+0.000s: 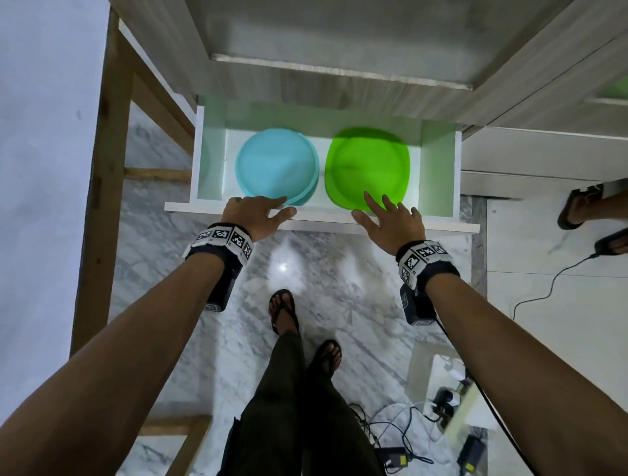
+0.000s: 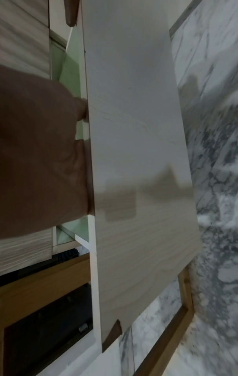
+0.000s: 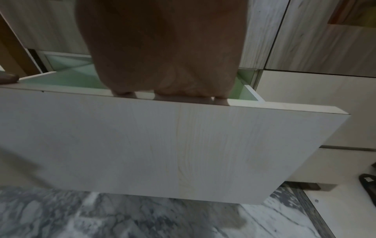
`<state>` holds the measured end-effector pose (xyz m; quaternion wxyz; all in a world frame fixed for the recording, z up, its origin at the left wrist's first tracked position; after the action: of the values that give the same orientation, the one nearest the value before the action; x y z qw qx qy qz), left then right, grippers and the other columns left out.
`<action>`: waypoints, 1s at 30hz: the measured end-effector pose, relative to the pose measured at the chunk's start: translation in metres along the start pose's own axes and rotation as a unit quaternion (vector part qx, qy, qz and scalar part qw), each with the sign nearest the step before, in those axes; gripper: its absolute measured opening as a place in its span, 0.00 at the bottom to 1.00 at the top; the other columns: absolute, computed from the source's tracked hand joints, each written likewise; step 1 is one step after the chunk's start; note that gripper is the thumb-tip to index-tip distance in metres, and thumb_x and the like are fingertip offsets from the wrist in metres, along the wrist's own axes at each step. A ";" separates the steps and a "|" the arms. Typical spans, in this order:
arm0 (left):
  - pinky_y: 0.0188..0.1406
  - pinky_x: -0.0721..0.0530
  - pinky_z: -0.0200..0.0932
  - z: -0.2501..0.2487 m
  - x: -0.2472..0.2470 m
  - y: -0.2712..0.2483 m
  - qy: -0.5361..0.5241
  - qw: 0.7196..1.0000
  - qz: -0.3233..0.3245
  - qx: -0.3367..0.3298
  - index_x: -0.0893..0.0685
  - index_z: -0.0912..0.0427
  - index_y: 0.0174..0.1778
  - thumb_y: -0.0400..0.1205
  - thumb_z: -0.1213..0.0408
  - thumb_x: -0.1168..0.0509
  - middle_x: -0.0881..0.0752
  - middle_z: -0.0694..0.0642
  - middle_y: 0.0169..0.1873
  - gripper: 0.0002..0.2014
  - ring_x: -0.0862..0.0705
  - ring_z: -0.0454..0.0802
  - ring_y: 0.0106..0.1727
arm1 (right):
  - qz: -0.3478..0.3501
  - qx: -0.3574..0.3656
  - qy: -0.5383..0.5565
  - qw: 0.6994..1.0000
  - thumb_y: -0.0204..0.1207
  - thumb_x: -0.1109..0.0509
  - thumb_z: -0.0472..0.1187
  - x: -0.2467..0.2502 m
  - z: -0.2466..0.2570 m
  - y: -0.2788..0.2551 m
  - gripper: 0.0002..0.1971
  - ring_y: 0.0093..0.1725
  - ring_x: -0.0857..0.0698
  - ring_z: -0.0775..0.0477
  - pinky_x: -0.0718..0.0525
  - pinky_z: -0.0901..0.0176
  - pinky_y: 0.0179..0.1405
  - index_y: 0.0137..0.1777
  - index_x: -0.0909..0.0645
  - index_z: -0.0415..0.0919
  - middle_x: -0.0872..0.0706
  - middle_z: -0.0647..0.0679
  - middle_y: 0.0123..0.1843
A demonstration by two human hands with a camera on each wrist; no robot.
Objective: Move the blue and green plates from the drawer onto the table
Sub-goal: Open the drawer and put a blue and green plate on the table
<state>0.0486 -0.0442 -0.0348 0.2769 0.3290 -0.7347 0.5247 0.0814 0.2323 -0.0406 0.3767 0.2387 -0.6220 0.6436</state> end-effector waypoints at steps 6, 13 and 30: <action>0.72 0.36 0.56 -0.003 -0.025 -0.043 0.007 1.000 0.014 0.007 0.27 0.41 0.72 0.79 0.32 0.54 0.21 0.50 0.71 0.30 0.25 0.55 0.72 | 0.051 -0.001 0.014 0.999 0.72 0.59 0.77 -0.027 -0.005 -0.036 0.36 0.80 0.34 0.38 0.43 0.37 0.80 0.78 0.40 0.67 0.35 0.48 0.83; 0.73 0.31 0.56 0.003 -0.057 -0.077 -0.008 0.994 0.094 0.052 0.29 0.35 0.71 0.71 0.24 0.53 0.27 0.51 0.76 0.35 0.27 0.57 0.74 | 0.128 -0.014 0.042 0.991 0.72 0.50 0.76 -0.038 -0.006 -0.076 0.35 0.79 0.33 0.37 0.34 0.44 0.78 0.75 0.31 0.63 0.32 0.49 0.82; 0.71 0.27 0.50 0.012 -0.039 -0.042 -0.085 0.981 0.150 0.086 0.24 0.43 0.69 0.67 0.26 0.39 0.22 0.52 0.71 0.37 0.23 0.54 0.70 | 0.187 -0.008 -0.018 0.982 0.69 0.40 0.74 -0.018 0.000 -0.030 0.39 0.78 0.30 0.41 0.32 0.48 0.75 0.73 0.25 0.49 0.28 0.46 0.79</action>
<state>0.1047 -0.0578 -0.0426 0.1022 0.2814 -0.7486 0.5915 0.1152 0.2268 -0.0360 0.2403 0.1271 -0.6674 0.6933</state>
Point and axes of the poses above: each hand's wrist, its own y-axis towards the middle knuckle, its own x-axis out of the back of the hand, z = x × y, the point moved 4 cm from there along y, towards the middle knuckle
